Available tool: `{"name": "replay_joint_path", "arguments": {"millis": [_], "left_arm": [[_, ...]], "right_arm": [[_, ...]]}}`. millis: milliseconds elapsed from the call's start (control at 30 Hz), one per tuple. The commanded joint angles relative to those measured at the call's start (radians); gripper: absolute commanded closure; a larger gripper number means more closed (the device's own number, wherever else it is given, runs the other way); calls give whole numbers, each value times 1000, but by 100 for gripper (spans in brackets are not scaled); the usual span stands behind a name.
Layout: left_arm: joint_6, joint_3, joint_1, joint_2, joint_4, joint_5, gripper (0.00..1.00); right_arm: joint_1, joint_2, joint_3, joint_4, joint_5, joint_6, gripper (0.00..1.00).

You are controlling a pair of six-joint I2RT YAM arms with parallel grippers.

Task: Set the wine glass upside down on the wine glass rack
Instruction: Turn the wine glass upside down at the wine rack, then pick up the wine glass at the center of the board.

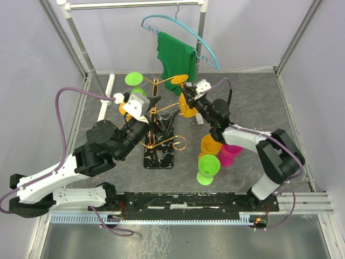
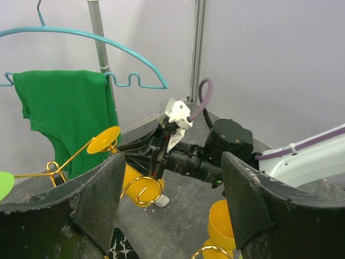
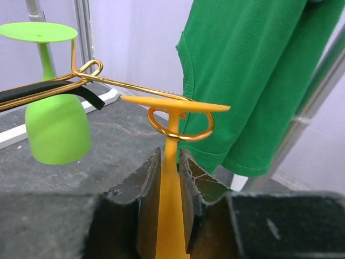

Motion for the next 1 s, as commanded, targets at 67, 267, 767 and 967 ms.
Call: {"name": "replay_joint_path", "arguments": {"millis": [67, 267, 767, 967], "left_arm": [[-1, 40, 0, 5, 34, -23, 21], [-11, 39, -1, 10, 34, -37, 21], [-49, 87, 1, 59, -39, -55, 14], [-112, 158, 1, 131, -153, -21, 9]], "right_arm": [[7, -167, -73, -143, 69, -56, 64], [8, -242, -114, -244, 95, -53, 54], [8, -621, 107, -1234, 352, 106, 47], [8, -692, 149, -1530, 378, 221, 39]]}}
